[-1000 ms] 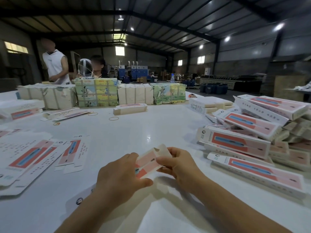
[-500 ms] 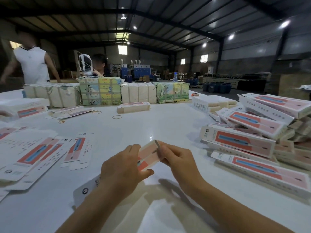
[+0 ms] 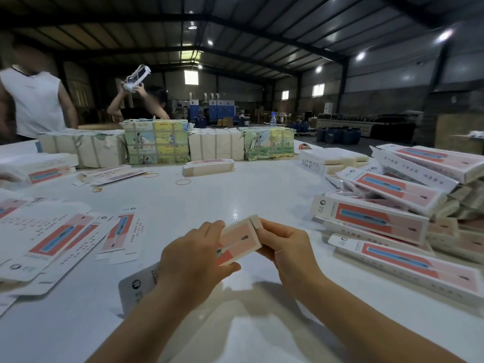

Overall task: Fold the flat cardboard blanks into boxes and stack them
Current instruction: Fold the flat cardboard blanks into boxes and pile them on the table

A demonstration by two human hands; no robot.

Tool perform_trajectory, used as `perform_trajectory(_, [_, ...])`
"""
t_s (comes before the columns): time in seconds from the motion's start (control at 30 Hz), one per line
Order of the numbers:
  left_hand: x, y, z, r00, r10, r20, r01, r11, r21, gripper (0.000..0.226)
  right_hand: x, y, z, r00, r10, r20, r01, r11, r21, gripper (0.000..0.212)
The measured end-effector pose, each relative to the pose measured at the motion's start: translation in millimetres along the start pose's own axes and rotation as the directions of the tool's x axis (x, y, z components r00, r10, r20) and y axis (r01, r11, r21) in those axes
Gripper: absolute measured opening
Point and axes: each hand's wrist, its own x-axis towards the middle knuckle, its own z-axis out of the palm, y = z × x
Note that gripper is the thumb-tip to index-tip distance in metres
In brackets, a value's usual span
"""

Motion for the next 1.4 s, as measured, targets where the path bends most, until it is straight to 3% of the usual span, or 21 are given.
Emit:
perform_trajectory(0.1, [0.7, 3.7, -0.1, 1.000, 0.023, -0.008, -0.022, 0.998, 0.060, 0.077, -3.7, 2.1, 1.8, 0.994, -0.107, -0.012, 0.104, 0.979, -0.173, 0.042])
perform_trajectory(0.27, [2.2, 4.0, 2.2, 1.000, 0.006, 0.006, -0.007, 0.996, 0.086, 0.079, -9.0, 5.7, 2.6, 0.968, -0.252, -0.004, 0.218, 0.846, -0.487, 0.055])
perform_trajectory(0.4, [2.6, 7.2, -1.3, 1.000, -0.015, -0.018, 0.016, 0.998, 0.065, 0.080, -12.2, 12.7, 6.1, 0.949, -0.309, 0.067, 0.284, 0.742, -0.607, 0.039])
perform_trajectory(0.47, [1.9, 9.2, -0.6, 0.999, 0.043, -0.033, -0.041, 0.997, 0.069, 0.075, -14.1, 16.0, 8.2, 0.945, -0.313, 0.096, 0.300, 0.712, -0.635, 0.032])
perform_trajectory(0.57, [1.9, 15.2, -4.7, 0.999, 0.043, -0.016, -0.041, 0.993, 0.114, 0.074, -15.9, 17.1, 9.2, 0.949, -0.297, 0.102, 0.289, 0.700, -0.653, 0.029])
perform_trajectory(0.7, [1.6, 5.0, 1.3, 0.999, -0.051, -0.017, 0.052, 0.992, 0.118, 0.070, -15.4, 9.4, 11.2, 0.973, -0.198, 0.116, 0.230, 0.832, -0.505, 0.047])
perform_trajectory(0.83, [4.5, 1.6, -1.2, 0.991, -0.128, 0.037, 0.129, 0.991, -0.030, 0.063, -10.0, 10.5, 9.2, 0.989, -0.139, -0.049, 0.108, 0.912, -0.396, 0.031])
perform_trajectory(0.93, [4.2, 0.5, -0.3, 0.987, -0.148, 0.057, 0.153, 0.985, -0.075, 0.062, -11.7, 12.2, 7.6, 0.978, -0.198, -0.068, 0.150, 0.890, -0.430, 0.026])
perform_trajectory(1.2, [4.2, -5.1, -0.7, 0.987, -0.138, 0.080, 0.144, 0.987, -0.075, 0.056, -14.5, 12.8, 6.3, 0.969, -0.246, 0.018, 0.229, 0.867, -0.444, 0.040])
perform_trajectory(1.3, [5.5, -14.7, -1.5, 0.982, -0.112, 0.149, 0.124, 0.989, -0.079, 0.053, -10.4, 16.6, 5.6, 0.966, -0.232, 0.115, 0.254, 0.767, -0.589, 0.042])
perform_trajectory(1.4, [4.8, -24.3, -2.6, 0.968, -0.058, 0.242, 0.078, 0.994, -0.073, 0.056, -6.9, 19.9, 7.2, 0.912, -0.178, 0.369, 0.407, 0.497, -0.766, 0.084])
